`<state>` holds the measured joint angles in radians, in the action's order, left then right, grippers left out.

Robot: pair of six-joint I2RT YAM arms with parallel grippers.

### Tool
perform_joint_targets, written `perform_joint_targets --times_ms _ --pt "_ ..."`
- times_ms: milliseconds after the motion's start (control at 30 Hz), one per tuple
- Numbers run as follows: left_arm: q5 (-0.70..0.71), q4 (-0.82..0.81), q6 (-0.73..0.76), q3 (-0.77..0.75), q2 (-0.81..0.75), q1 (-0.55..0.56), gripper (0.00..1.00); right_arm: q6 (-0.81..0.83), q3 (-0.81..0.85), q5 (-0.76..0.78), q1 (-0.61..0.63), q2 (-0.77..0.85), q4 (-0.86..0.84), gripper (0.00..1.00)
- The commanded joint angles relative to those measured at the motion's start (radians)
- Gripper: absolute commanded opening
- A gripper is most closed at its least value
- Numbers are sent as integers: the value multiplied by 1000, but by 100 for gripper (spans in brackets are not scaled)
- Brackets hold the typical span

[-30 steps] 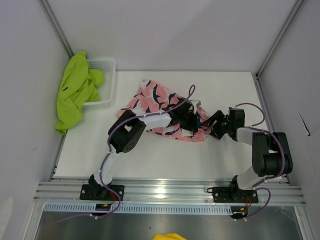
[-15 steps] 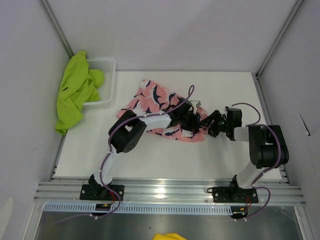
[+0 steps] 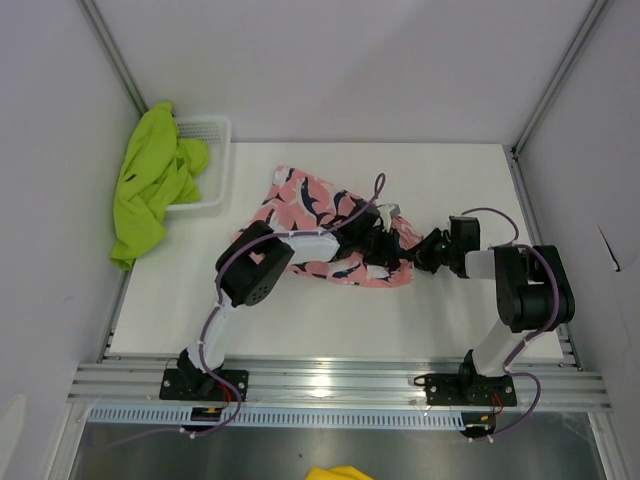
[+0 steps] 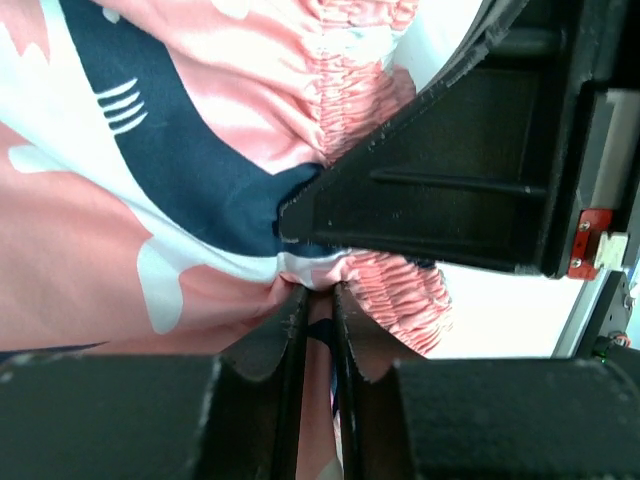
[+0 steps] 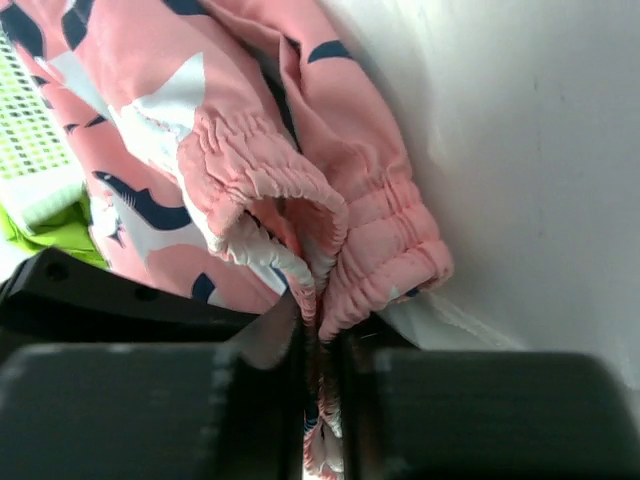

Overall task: Fold and stack the shorts
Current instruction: Fold the shorts

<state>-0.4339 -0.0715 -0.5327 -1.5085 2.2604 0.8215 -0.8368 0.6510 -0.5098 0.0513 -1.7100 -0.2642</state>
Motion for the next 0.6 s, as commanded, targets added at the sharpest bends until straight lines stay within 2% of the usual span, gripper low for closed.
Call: perform_joint_targets --times_ms 0,67,133,200,267,367,567 --pt "-39 -4 8 31 -88 13 18 68 73 45 15 -10 138 6" --pt "-23 -10 22 78 -125 -2 18 119 152 68 15 -5 230 0" --pt "-11 -52 -9 131 -211 -47 18 206 209 85 13 0 389 0" --pt "-8 -206 -48 287 -281 -109 20 260 272 114 9 12 507 0" --pt "-19 -316 -99 376 -357 -151 20 315 289 100 -10 36 554 0" --pt "-9 -358 -115 444 -400 -199 19 372 315 97 -33 65 628 0" --pt "29 -479 -176 542 -432 -208 20 452 443 108 -83 46 778 0"
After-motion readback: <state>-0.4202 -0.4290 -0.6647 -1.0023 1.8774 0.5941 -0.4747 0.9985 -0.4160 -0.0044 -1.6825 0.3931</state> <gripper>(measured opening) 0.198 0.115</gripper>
